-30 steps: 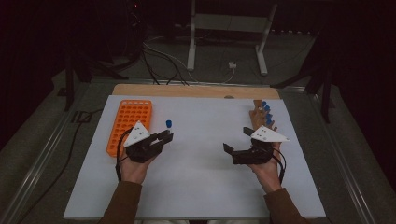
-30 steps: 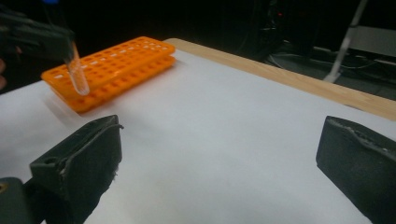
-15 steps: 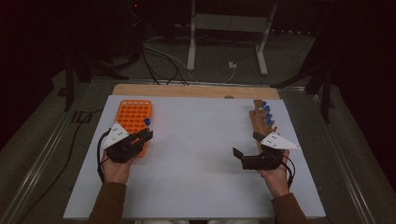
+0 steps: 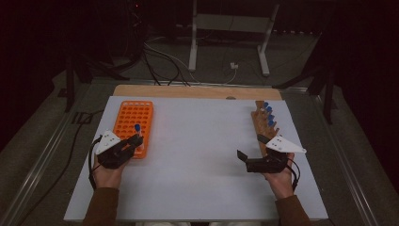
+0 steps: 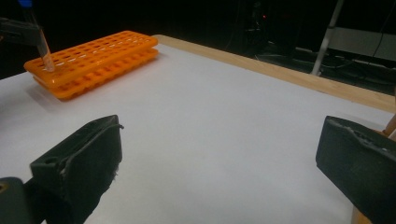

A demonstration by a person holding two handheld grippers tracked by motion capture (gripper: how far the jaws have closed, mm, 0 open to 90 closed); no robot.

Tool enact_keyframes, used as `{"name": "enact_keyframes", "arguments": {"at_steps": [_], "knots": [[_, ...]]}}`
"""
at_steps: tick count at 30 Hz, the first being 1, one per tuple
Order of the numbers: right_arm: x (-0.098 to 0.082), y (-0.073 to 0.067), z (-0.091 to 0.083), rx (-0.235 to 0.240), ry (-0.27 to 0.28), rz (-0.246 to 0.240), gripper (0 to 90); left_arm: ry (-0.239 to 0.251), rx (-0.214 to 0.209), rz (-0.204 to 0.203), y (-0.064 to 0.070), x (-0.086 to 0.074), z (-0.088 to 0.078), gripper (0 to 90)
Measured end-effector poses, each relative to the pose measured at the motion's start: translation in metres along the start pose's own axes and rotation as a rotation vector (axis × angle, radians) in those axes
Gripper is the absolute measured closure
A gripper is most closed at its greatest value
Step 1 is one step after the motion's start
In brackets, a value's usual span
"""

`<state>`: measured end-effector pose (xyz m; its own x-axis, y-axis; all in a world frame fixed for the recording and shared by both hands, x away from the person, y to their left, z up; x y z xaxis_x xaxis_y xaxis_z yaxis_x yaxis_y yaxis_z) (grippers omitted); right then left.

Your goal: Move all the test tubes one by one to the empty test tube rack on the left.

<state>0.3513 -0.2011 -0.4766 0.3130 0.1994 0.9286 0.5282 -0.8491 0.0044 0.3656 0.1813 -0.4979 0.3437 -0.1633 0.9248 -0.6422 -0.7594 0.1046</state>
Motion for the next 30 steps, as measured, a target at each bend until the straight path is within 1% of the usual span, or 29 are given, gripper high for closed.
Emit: {"name": "enact_keyframes", "arguments": {"at_steps": [4, 12, 18, 22, 24, 27, 30], "knots": [[-0.001, 0.0, 0.0, 0.001, 0.0, -0.002, 0.7, -0.017, 0.017, 0.001, -0.005, -0.005, 0.001, 78.1], [-0.001, 0.0, 0.0, 0.002, 0.0, 0.0, 0.7, -0.037, 0.048, -0.022, -0.012, -0.016, 0.004, 78.1], [-0.001, -0.001, 0.0, 0.004, 0.001, 0.001, 0.7, -0.062, 0.055, -0.035, -0.014, -0.026, 0.006, 78.1], [-0.001, -0.001, -0.001, 0.006, 0.002, -0.001, 0.7, -0.089, 0.054, -0.041, -0.014, -0.033, 0.007, 78.0], [-0.001, -0.001, -0.001, 0.006, 0.003, -0.001, 0.7, -0.106, 0.056, -0.034, -0.014, -0.035, 0.008, 78.0], [-0.002, 0.0, -0.001, 0.005, 0.002, 0.002, 0.7, -0.111, 0.058, -0.042, -0.014, -0.037, 0.007, 78.0], [-0.002, 0.0, -0.001, 0.004, 0.001, 0.002, 0.8, -0.124, 0.063, -0.034, -0.013, -0.04, 0.008, 78.0]]}}
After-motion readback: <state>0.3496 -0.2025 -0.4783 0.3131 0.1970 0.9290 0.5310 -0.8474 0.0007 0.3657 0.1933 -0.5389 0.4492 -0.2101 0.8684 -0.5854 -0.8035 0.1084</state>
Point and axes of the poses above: each handheld gripper's, and its own axes: z roughly forward along the jaws, x roughly out of its top, y roughly to its right, the point moved 9 cm from there along z, roughly forward along the jaws, and after that the axes turned 7 degrees about -x, right-handed, at the moved point
